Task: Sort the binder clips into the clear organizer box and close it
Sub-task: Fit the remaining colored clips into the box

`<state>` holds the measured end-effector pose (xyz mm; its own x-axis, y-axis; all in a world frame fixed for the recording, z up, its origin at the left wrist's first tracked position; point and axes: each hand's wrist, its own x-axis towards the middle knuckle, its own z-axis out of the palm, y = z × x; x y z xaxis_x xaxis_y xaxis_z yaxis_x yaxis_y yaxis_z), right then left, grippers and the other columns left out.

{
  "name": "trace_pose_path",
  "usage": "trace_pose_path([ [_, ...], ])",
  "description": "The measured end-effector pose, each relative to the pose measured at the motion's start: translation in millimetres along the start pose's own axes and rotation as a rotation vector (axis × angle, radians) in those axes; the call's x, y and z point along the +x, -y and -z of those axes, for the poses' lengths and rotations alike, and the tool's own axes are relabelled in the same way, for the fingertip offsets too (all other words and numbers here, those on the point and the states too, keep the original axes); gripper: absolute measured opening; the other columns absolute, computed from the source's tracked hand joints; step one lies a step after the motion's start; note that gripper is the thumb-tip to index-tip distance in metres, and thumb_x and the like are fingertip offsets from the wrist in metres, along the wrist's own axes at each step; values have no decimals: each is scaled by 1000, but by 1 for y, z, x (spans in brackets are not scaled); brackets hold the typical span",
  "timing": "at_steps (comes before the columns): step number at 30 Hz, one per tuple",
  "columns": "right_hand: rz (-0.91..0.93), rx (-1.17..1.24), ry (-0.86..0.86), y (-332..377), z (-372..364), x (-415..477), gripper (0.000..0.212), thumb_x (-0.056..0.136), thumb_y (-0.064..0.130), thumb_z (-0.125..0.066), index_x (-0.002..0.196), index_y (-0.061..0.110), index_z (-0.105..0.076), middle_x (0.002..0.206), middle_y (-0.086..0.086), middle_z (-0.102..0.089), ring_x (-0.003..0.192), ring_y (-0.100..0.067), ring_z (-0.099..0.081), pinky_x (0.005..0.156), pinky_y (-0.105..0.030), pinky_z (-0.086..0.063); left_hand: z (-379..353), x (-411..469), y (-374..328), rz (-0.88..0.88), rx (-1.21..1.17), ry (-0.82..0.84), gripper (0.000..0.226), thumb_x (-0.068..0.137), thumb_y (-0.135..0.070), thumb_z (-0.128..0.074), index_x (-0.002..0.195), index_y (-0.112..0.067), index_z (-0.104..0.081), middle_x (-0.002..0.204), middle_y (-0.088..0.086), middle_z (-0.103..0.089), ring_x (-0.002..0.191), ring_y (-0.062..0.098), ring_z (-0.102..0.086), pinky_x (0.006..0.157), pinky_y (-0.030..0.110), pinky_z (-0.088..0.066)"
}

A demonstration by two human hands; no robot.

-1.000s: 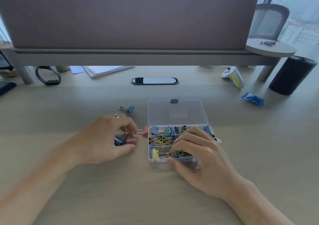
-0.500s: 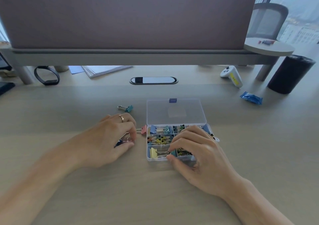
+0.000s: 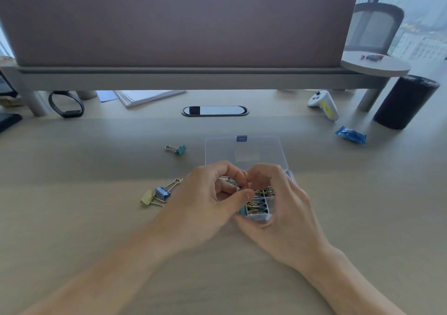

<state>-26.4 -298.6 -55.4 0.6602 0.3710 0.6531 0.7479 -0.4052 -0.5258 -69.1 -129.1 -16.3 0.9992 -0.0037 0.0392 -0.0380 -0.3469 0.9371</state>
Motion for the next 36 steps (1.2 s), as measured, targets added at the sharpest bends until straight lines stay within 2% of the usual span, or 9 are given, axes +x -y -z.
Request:
trace_pose_path([
  [3,35,4,-34,-3,-1,1,33,76,14,-78,107,16,-67,101,10,-66,92,-4,-65,73,-29,-54,-6,-4,-1,-16,-1,-38,13,87,-30,-80,93,-29,-68,80,-1,-78,67,12,-70,61,28,-45],
  [5,36,37,-29,-5,2,2,31,78,4,-80,107,14,-72,100,9,-70,92,-3,-67,77,-25,-55,-5,-6,-2,-10,-2,-58,14,85,-31,-81,94,-30,-71,80,-4,-78,71,10,-73,63,24,-47],
  [7,0,108,-5,-6,6,2,23,83,6,-84,103,16,-76,97,12,-72,91,-2,-69,79,-19,-54,0,-8,0,-12,-25,-75,14,84,-29,-82,94,-28,-73,83,-6,-79,79,9,-76,69,26,-57],
  [10,-94,275,46,-8,8,4,14,82,16,-88,93,17,-79,93,13,-75,88,-9,-74,80,-22,-58,14,-11,7,-61,-7,-78,12,84,-17,-82,92,-21,-73,89,-2,-79,85,13,-77,79,27,-60],
  [13,-201,511,66,-7,7,6,18,76,5,-89,89,13,-79,95,5,-76,90,-19,-75,82,-24,-59,22,-12,13,-128,1,-51,12,87,-5,-78,90,-17,-75,91,2,-79,88,17,-77,85,31,-60],
  [20,-295,682,155,-8,11,9,20,76,-7,-85,89,5,-78,94,-9,-78,89,-23,-77,84,-24,-59,25,-11,24,-217,112,-151,15,83,-11,-82,83,-27,-81,87,-10,-78,83,14,-75,82,35,-60],
  [23,-310,585,217,-10,15,11,17,79,-1,-86,90,11,-80,92,-3,-79,88,-19,-77,84,-25,-60,27,-12,28,-254,224,-173,15,82,-15,-84,83,-30,-81,86,-15,-77,85,12,-73,81,31,-57],
  [28,-89,142,371,-17,24,13,17,84,13,-85,90,29,-81,98,20,-76,98,-6,-72,94,-25,-53,23,-10,35,-426,484,-106,17,83,-16,-84,89,-31,-81,90,-23,-73,95,1,-68,85,28,-55],
  [36,-46,65,387,-18,26,14,14,85,20,-85,91,32,-81,101,25,-74,101,3,-69,105,-22,-46,23,-13,38,-456,528,-72,13,91,-18,-74,95,-28,-81,97,-24,-70,101,3,-65,90,28,-53],
])
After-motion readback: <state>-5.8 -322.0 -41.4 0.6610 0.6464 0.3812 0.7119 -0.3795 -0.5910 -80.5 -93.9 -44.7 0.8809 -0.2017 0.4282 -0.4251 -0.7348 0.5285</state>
